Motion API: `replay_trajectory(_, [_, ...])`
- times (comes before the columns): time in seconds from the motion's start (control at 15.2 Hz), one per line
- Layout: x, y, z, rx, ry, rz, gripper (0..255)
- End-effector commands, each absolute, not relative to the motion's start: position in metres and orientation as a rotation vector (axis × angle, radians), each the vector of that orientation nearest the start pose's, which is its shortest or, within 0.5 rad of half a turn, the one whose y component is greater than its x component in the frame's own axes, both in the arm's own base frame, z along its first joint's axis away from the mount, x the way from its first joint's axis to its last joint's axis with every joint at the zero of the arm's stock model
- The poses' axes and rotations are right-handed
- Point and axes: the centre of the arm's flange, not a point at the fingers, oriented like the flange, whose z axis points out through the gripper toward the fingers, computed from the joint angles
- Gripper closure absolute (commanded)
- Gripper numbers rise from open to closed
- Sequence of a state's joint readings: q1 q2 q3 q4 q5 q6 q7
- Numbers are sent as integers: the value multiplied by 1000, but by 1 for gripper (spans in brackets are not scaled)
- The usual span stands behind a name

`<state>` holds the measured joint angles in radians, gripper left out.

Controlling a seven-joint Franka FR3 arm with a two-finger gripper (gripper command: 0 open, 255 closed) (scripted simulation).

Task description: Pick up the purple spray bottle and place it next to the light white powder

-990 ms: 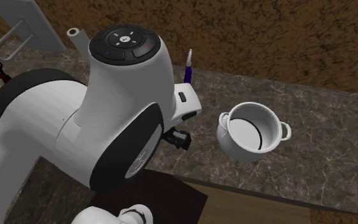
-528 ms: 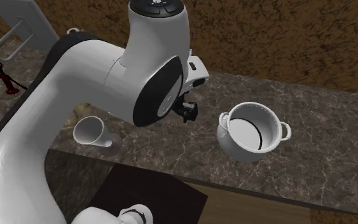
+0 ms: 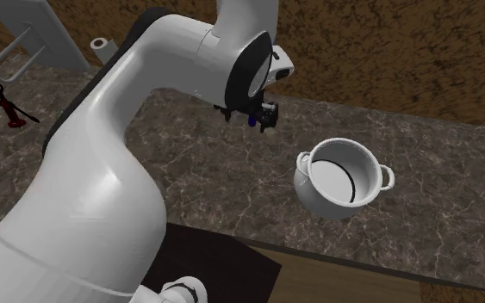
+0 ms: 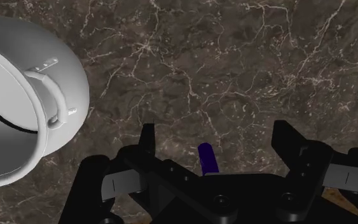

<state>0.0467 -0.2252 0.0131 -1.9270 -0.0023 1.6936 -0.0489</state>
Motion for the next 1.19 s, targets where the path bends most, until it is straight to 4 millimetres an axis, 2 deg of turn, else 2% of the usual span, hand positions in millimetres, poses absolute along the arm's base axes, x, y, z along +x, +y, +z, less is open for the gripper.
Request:
replay_trajectory(0.0, [514, 39, 579, -3138, -183, 16, 0])
replay_trajectory(0.86, [677, 84, 543, -3110, -261, 38, 0])
replay_trajectory(1.12, [679, 85, 527, -3109, -262, 38, 0])
